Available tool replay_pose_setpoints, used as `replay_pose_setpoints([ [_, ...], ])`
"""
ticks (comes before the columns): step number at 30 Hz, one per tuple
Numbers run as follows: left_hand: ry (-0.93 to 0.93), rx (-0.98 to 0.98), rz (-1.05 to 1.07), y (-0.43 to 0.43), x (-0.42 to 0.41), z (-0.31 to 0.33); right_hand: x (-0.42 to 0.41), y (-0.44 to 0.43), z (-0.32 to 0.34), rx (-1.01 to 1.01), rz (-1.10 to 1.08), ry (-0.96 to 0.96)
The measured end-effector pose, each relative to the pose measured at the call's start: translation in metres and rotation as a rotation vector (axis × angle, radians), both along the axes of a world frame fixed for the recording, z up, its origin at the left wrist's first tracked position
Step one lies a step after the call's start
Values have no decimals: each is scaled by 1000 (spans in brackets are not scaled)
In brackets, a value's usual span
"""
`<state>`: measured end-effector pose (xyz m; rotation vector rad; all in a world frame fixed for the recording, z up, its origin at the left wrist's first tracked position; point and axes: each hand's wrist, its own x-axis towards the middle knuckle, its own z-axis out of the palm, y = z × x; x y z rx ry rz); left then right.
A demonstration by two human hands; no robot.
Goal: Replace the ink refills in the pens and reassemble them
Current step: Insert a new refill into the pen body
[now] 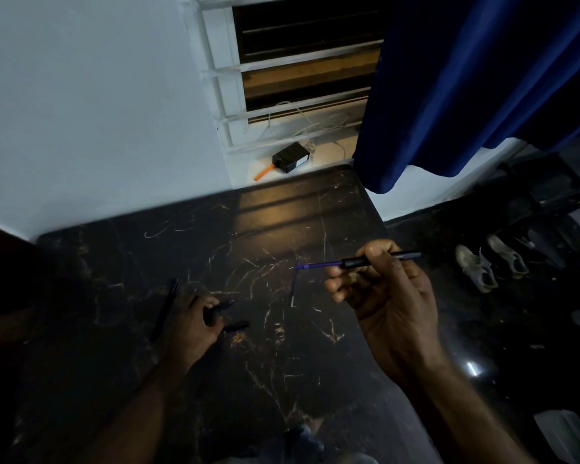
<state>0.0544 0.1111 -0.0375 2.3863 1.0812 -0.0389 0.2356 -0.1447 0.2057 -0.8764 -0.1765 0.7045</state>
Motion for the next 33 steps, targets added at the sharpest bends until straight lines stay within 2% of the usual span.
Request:
replay_pose_setpoints([
  [5,-39,2,49,-2,-1,3,-2,1,-3,13,21,-4],
  [8,-140,-46,159,-4,2,10,-3,2,-1,10,29,0],
  [10,-308,-201,243,-11,13,36,-4,3,1,18,31,1],
  [12,-534,-439,263,-24,32,87,-4,6,2,27,28,0],
  [15,-813,-821,103,-59,54,175,-5,12,3,34,22,-7],
  [17,-917,-939,-32,-78,64,215,-7,19,4,44,21,-17],
  [19,-1007,-963,-44,-88,74,232,-11,27,6,47,9,-31],
  [23,-1107,-974,67,-87,79,239,-11,37,10,67,-8,-33],
  [26,-1082,-906,-20,-80,74,241,-8,37,10,45,-14,-28],
  [28,-1080,-889,-1,-79,74,241,-9,37,8,31,-14,-30],
  [33,-1231,-1124,345,-56,78,237,-8,38,4,49,-40,-23],
])
